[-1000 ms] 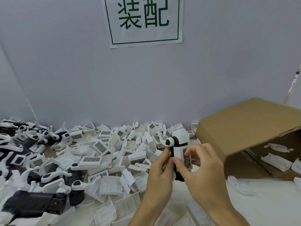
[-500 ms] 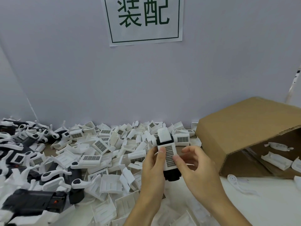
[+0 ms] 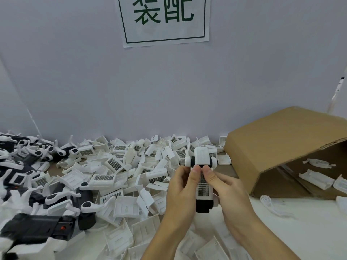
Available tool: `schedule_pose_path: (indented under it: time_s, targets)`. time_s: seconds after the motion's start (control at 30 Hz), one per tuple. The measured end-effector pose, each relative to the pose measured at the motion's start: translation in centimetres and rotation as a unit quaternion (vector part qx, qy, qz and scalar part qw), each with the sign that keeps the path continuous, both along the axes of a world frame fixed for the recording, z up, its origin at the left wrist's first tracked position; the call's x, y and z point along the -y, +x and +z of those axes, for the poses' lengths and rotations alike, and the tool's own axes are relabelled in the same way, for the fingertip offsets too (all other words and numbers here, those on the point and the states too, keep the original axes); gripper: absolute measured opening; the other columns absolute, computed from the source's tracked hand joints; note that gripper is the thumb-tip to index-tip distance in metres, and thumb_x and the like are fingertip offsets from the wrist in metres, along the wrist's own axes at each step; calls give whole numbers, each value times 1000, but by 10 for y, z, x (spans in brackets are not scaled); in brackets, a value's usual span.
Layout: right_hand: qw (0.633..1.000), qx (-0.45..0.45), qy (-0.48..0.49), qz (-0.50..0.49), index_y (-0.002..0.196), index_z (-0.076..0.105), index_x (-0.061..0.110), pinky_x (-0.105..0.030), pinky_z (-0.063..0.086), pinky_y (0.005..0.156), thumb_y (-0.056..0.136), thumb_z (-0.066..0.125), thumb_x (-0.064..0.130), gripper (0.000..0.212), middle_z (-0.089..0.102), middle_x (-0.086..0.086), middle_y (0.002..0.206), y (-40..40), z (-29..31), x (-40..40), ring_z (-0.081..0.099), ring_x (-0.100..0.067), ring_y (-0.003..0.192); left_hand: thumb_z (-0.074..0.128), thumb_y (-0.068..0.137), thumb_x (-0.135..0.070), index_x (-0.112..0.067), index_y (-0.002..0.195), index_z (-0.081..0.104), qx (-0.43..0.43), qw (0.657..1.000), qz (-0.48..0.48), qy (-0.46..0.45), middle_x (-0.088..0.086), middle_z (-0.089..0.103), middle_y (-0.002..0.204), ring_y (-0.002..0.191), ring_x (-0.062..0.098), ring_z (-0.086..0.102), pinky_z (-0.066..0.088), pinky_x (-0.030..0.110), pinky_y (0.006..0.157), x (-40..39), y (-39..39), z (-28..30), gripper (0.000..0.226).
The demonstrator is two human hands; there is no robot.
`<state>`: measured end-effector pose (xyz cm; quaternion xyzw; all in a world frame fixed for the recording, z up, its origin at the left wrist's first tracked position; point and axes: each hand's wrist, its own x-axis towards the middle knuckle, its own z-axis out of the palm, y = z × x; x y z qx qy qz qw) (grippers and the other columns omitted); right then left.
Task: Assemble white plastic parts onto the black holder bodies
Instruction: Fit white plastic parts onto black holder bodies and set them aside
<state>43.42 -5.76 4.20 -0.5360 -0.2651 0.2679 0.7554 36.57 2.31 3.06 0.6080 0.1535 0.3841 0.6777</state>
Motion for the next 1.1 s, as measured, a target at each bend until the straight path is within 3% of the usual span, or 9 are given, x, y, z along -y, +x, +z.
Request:
schedule_pose_path:
  time_s: [0.27, 0.37, 0.53, 0.7, 0.8, 0.93, 1.0, 1.1]
  targets:
    - [1000, -11, 1, -22, 88, 82, 16, -24, 57, 59, 73, 72, 42, 32, 79, -9, 88, 1, -2, 0, 77, -21, 81, 58, 91, -38, 0, 96, 60, -5, 1000, 14, 13, -4, 66, 69, 62, 10, 66, 54, 28, 51, 0, 1, 0, 39]
    - [999, 6, 7, -33, 85, 83, 17, -25, 58, 61, 74, 71, 42, 30, 79, -8, 86, 0, -3, 0, 77, -21, 81, 59, 82, -46, -1, 95, 62, -1, 1000, 26, 15, 2, 66, 75, 68, 14, 66, 56, 34, 58, 1, 3, 0, 47]
    - [1000, 24, -8, -18, 84, 82, 15, -20, 55, 56, 86, 64, 42, 33, 78, -8, 84, 1, -2, -1, 76, -18, 78, 62, 78, -54, -7, 92, 70, -3, 999, 42, 10, 3, 72, 78, 72, 13, 68, 56, 25, 64, -2, 4, -3, 49]
    - [994, 92, -48, 17, 93, 82, 19, -30, 56, 86, 98, 56, 31, 28, 79, -2, 95, 7, -7, 1, 74, -15, 95, 62, 80, -54, -14, 85, 78, 1, 999, 31, -37, 12, 75, 82, 69, 18, 71, 55, 24, 54, -5, 1, -3, 44]
    - [989, 135, -56, -10, 99, 79, 18, -24, 55, 86, 98, 58, 29, 24, 79, 4, 95, 7, -9, 0, 73, -9, 96, 62, 79, -55, -17, 87, 79, -8, 999, 19, -42, 11, 77, 88, 77, 18, 73, 58, 24, 61, -6, 1, -3, 42]
    - [989, 130, -54, -43, 104, 78, 20, -34, 56, 91, 99, 57, 29, 23, 79, 6, 94, 9, -9, -1, 73, -8, 95, 62, 83, -48, -19, 102, 78, -18, 1000, 1, -16, 10, 77, 99, 96, 22, 74, 56, 22, 73, -3, 2, -3, 38]
    - [989, 130, -50, -58, 102, 78, 21, -34, 57, 90, 98, 59, 29, 21, 79, 8, 93, 9, -10, -1, 73, -6, 94, 62, 87, -42, -16, 104, 77, -16, 1000, -2, -22, 13, 76, 101, 98, 26, 73, 58, 27, 75, -4, 4, -5, 35]
    - [987, 138, -45, -76, 96, 77, 26, -26, 58, 86, 97, 60, 30, 17, 78, 11, 91, 11, -12, -2, 72, -2, 92, 59, 98, -27, -16, 103, 78, -15, 999, -11, -26, 20, 74, 105, 105, 37, 69, 57, 49, 92, -7, 6, -9, 22]
